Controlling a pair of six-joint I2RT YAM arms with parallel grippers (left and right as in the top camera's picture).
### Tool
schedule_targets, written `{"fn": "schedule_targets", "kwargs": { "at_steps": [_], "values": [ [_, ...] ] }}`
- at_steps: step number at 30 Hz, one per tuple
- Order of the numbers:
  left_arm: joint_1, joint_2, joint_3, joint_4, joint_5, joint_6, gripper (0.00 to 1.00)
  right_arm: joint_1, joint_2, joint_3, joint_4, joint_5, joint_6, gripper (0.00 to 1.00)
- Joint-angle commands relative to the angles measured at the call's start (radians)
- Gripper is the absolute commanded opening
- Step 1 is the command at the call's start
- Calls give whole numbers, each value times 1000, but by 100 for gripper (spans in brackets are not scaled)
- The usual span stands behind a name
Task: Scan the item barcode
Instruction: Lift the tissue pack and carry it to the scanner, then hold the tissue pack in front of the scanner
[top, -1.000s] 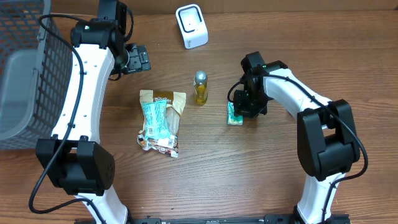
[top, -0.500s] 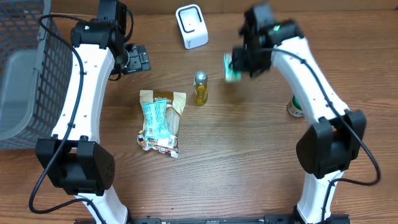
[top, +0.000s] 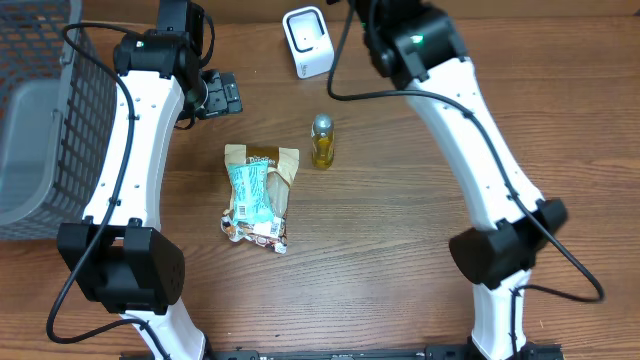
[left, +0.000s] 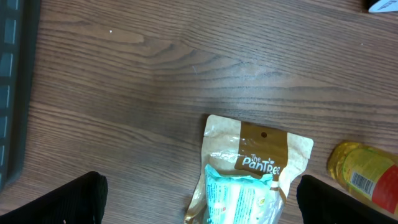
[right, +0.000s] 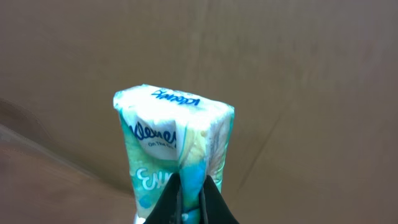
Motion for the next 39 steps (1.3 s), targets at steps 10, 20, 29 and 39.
{"fn": "schedule_targets", "kwargs": {
  "at_steps": [10,20,29,39],
  "values": [
    [-2,-2,15,2,-8,4,100,13,385,0,337,89,-780,4],
    [-2,-2,15,2,-8,4,100,13,511,0,394,32,-868,4],
    [-2,-2,15,2,-8,4,100,11,544,-1,379,40,-868,4],
    [-2,-2,15,2,-8,4,100,-2,544,-1,310,40,-868,4]
  ]
}}
